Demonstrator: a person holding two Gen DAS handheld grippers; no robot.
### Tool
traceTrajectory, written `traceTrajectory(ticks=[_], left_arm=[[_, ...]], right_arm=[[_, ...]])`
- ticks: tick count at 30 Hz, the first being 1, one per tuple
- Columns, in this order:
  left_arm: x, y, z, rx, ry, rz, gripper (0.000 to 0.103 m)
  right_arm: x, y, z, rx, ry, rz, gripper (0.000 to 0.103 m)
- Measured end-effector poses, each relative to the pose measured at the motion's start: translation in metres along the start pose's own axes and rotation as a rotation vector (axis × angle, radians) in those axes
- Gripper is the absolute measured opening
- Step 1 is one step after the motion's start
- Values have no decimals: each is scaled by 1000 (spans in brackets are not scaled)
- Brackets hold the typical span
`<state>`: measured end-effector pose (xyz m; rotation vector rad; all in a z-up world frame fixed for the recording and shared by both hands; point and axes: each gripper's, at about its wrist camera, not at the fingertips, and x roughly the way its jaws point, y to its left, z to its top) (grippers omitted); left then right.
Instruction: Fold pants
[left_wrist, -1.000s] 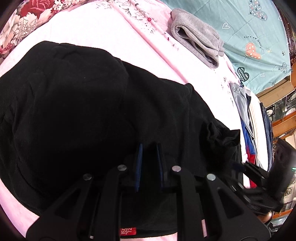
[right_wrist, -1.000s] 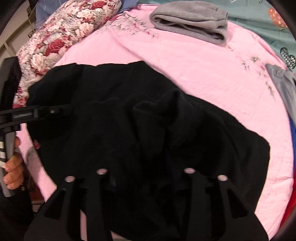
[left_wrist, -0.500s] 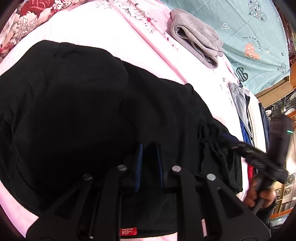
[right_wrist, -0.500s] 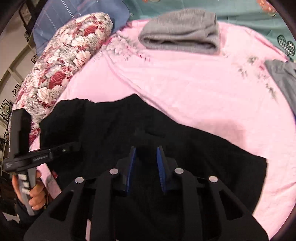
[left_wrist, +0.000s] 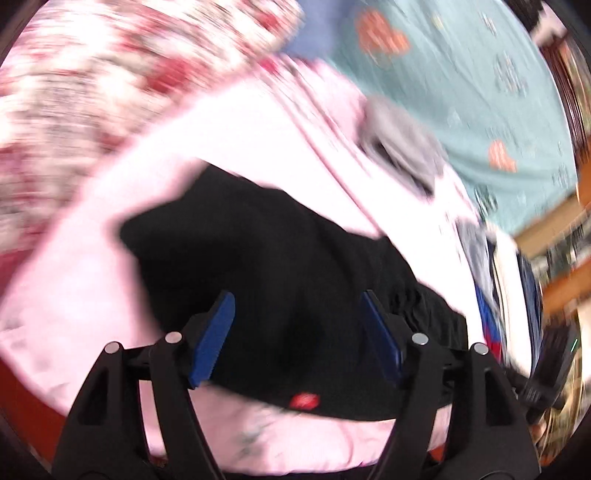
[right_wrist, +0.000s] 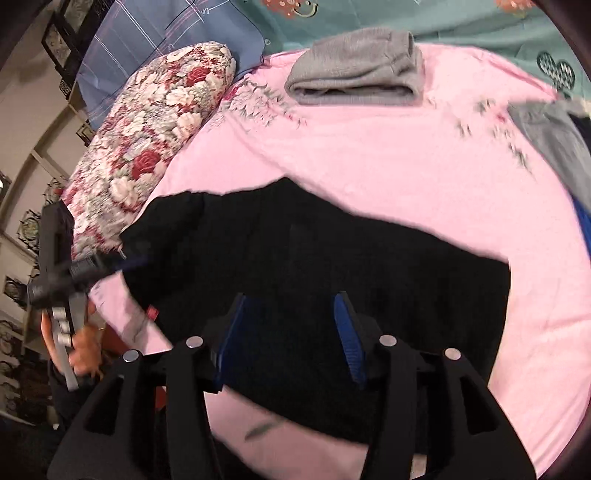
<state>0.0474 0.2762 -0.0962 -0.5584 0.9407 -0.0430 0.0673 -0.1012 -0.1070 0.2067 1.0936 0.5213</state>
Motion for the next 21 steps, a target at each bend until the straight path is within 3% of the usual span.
traceTrajectory(ticks=[3, 9, 14, 21], left_arm=[[-24, 38, -3, -118, -1, 35, 72], [2, 77, -12, -278, 76, -10, 72], [30, 78, -6, -286, 83, 19, 72], [55, 69, 18, -272, 109, -10, 83]], right_arm=[[-5, -8, -27, 60, 24, 92, 52], [-18, -14, -49, 98, -3, 102, 52], [-26, -12, -52, 89, -32, 108, 52], [-36, -33, -64, 164, -67, 105, 52]])
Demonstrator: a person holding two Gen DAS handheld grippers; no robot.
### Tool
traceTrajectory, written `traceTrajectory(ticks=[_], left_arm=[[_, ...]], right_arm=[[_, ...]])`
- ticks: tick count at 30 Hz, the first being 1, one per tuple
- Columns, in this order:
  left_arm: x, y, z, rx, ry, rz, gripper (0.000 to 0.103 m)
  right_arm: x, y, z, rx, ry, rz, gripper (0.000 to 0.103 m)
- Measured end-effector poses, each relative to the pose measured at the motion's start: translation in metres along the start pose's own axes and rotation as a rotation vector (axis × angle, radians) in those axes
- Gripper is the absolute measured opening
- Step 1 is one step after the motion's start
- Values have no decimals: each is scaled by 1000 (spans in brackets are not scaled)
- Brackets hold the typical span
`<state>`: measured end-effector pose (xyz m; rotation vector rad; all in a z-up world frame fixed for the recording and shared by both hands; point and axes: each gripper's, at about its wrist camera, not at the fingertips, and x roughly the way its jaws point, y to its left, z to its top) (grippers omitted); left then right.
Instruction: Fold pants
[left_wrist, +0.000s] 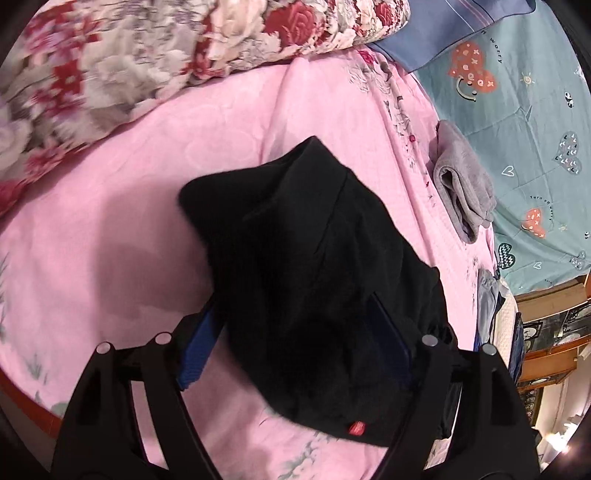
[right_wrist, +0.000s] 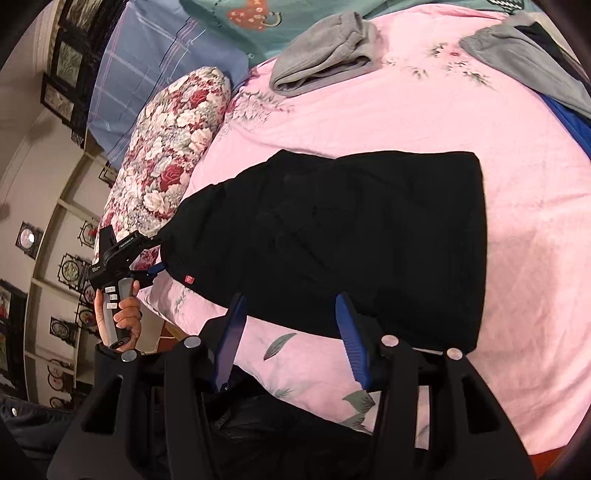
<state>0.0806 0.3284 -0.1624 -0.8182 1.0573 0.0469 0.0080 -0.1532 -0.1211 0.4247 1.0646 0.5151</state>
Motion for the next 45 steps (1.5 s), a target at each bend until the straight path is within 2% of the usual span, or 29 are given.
traceTrajectory(ticks=[3, 4, 8, 10, 11, 14, 17, 20, 23, 26, 28, 30, 36, 39, 40, 41, 42, 45], left_arm=[[15, -7, 17, 26, 8, -15, 94], [20, -9, 21, 26, 19, -42, 101], [28, -20, 27, 50, 12, -3, 99], [32, -25, 23, 82, 39, 19, 21], [32, -25, 21, 85, 57, -13, 22], [18, -25, 14, 96, 2, -8, 21], [-4, -28, 7, 100, -39, -66, 21], [-29, -33, -2, 120, -86, -125, 21], [-47, -37, -6, 138, -117, -180, 21], [-51, -42, -5, 160, -124, -178, 21], [-50, -44, -3, 163, -119, -176, 21], [-52, -44, -1, 167, -120, -186, 21], [-49, -49, 3, 203, -111, -156, 21], [-48, -59, 0, 227, -116, -125, 21], [-50, -65, -2, 243, -120, -122, 21], [-52, -71, -5, 260, -124, -120, 21], [-54, -80, -9, 286, -131, -120, 21], [-59, -111, -25, 363, -136, -129, 21]], right_arm=[[1, -2, -1, 12, 7, -7, 52], [1, -2, -2, 13, 7, -9, 52], [-4, -3, -4, 21, -7, -20, 52], [-4, -6, -4, 36, -12, -30, 52], [-3, -8, -4, 45, -9, -35, 52], [5, -5, 2, 44, 18, -58, 52], [23, 16, 15, -17, 61, -55, 52], [55, 49, 33, -130, 116, -67, 52], [104, 81, 59, -230, 203, -98, 52], [152, 107, 80, -309, 244, -100, 52], [179, 117, 89, -342, 247, -139, 51], [202, 122, 92, -344, 281, -158, 43], [237, 121, 86, -342, 348, -160, 41], [224, 120, 91, -332, 371, -133, 41], [202, 117, 99, -310, 330, -92, 41], [184, 116, 105, -314, 286, -86, 41], [162, 113, 111, -323, 229, -90, 42], [84, 84, 124, -309, 41, -154, 54]])
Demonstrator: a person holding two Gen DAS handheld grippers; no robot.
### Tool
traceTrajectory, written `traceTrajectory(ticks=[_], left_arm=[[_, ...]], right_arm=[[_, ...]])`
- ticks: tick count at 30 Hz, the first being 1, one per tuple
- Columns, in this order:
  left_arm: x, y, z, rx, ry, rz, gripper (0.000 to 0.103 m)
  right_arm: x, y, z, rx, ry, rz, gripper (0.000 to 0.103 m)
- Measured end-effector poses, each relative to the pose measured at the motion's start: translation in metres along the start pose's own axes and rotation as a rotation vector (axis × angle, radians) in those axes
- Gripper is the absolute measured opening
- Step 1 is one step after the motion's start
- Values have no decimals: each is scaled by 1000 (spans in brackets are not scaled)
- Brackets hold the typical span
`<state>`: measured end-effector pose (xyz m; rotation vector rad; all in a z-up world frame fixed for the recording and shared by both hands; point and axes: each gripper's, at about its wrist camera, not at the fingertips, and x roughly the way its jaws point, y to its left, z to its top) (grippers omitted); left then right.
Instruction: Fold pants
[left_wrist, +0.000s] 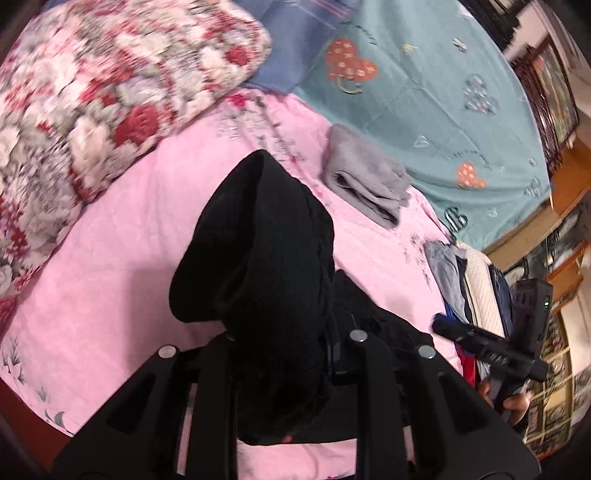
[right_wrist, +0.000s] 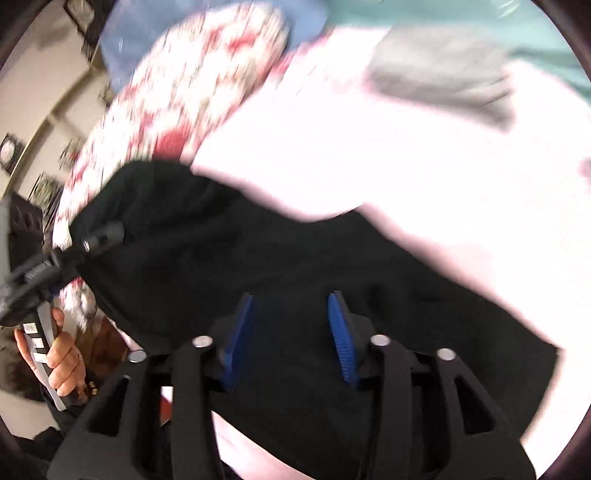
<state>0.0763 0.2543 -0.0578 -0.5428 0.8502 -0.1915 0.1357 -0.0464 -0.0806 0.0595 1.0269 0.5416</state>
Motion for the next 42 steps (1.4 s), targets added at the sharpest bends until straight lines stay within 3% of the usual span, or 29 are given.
traceTrajectory(ticks=[3, 7, 13, 17, 20, 22, 25, 28, 31, 35, 42], left_arm=[[11, -49, -8, 100, 37, -4, 21], [43, -122, -29, 235, 99, 18, 21], [114, -234, -83, 418, 241, -10, 21], [151, -268, -123, 491, 331, 22, 21], [177, -274, -139, 505, 390, 51, 26], [190, -277, -150, 498, 466, 12, 55], [188, -290, -160, 510, 533, -70, 83], [157, -304, -157, 533, 512, -223, 84], [122, -295, -133, 498, 402, -267, 90], [93, -243, -100, 406, 281, -142, 91], [106, -174, -108, 295, 298, -30, 88]], right_arm=[[-60, -63, -32, 115, -94, -74, 54], [-98, -130, -86, 292, -112, -81, 54], [-142, -169, -161, 439, -169, -84, 54], [-164, -186, -192, 490, -212, -88, 54], [-165, -190, -203, 516, -216, -79, 54], [-162, -195, -208, 530, -207, -69, 54], [-159, -196, -209, 532, -199, -58, 54], [-161, -192, -209, 512, -199, -54, 54], [-160, -192, -197, 502, -202, -56, 54], [-149, -175, -170, 446, -188, 5, 54], [-99, -125, -102, 255, -139, 108, 54]])
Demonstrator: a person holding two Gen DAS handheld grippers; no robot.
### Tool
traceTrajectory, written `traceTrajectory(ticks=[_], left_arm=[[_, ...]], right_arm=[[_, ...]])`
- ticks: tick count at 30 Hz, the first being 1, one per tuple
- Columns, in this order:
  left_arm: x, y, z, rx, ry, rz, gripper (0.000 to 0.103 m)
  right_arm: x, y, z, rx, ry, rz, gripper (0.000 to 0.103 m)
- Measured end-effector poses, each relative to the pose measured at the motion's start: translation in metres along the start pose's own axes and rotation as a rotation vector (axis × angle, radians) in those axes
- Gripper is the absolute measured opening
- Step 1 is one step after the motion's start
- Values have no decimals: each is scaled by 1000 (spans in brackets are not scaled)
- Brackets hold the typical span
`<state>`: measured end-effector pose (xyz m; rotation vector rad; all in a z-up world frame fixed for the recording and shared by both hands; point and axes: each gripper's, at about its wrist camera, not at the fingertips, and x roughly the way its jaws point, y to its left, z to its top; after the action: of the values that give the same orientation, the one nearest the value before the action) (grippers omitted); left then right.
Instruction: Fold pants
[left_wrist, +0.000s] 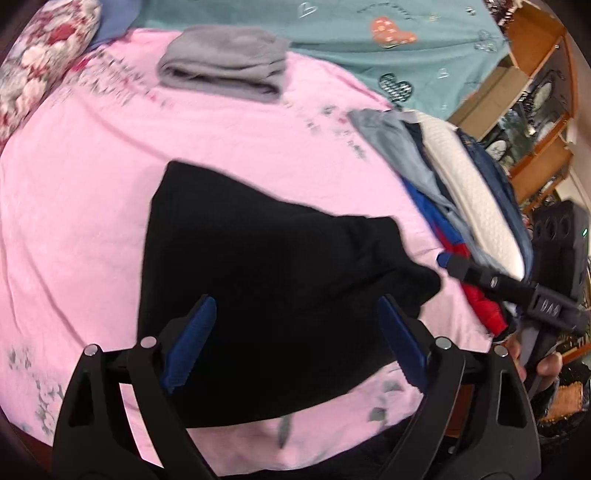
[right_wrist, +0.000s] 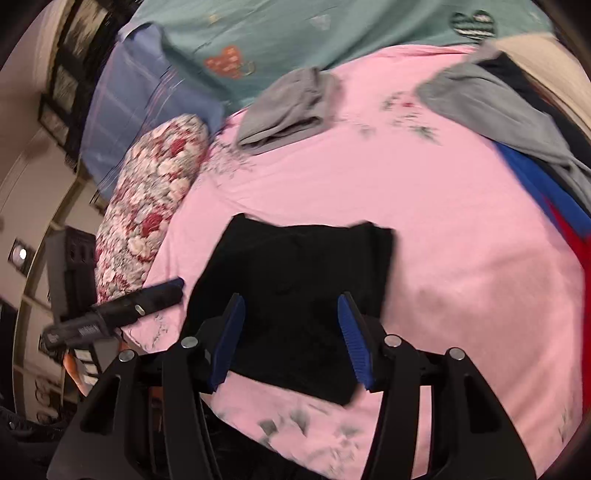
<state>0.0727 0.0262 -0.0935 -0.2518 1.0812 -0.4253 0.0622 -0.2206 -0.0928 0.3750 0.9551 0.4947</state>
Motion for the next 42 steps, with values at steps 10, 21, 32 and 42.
traceTrajectory(ticks=[10, 21, 32, 42], left_arm=[[31, 22, -29, 30, 117, -32, 78], [21, 32, -25, -52, 162, -91, 72], [25, 21, -31, 22, 192, -52, 69], [32, 22, -32, 15, 204, -74, 71]], right_arm=[[48, -17, -44, -42, 159, -259, 39], [146, 103, 85, -342, 348, -37, 57], [253, 115, 84, -556, 520, -214, 12], [271, 121, 83, -565, 482, -319, 15]])
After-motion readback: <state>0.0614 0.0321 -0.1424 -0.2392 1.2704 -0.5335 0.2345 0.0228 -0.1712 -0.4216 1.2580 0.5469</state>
